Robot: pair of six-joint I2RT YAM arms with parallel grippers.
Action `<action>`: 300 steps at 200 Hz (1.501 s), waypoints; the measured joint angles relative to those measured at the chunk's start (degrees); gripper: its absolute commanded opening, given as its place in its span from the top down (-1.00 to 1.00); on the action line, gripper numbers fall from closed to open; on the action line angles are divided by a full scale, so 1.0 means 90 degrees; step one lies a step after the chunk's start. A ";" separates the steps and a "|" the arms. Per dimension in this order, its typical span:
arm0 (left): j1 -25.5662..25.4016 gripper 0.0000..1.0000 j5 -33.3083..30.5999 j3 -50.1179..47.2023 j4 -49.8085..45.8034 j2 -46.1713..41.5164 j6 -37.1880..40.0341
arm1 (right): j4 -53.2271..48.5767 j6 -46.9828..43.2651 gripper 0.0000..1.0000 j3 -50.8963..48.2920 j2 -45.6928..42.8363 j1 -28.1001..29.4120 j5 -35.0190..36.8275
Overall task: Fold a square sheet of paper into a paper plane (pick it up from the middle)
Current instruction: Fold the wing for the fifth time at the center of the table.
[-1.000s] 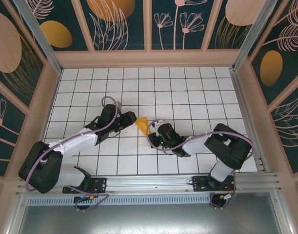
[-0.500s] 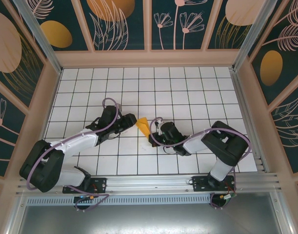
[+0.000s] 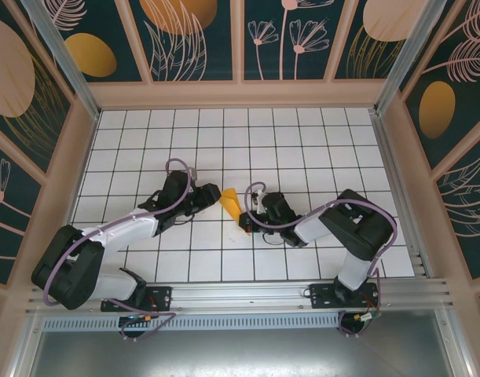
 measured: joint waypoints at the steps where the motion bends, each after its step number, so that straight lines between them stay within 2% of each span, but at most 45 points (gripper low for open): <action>1: 0.0000 -0.08 0.0010 -0.0007 0.0019 0.0000 0.0000 | 0.0005 0.0017 1.00 0.0002 0.0005 -0.0005 -0.0017; 33: 0.0000 0.09 0.0432 -0.0177 0.0522 0.0126 0.0000 | -0.0007 0.0306 1.00 0.0075 0.0078 -0.0087 -0.0202; 56: 0.0000 0.14 0.0835 -0.0272 0.1039 0.0410 -0.0027 | -0.0049 0.0415 1.00 0.0117 0.0100 -0.0102 -0.0228; 112: 0.0000 0.13 0.1416 -0.0379 0.1984 0.0903 -0.0134 | -0.0192 0.0534 1.00 0.0197 0.0112 -0.0107 -0.0228; 187: 0.0000 0.11 0.1639 -0.0605 0.2953 0.1292 -0.0435 | -0.0328 0.0680 1.00 0.0270 0.0112 -0.0107 -0.0228; 300: -0.0250 0.02 0.1955 -0.0580 0.3665 0.2142 -0.0510 | -0.0352 0.0964 1.00 0.0296 0.0141 -0.0131 -0.0250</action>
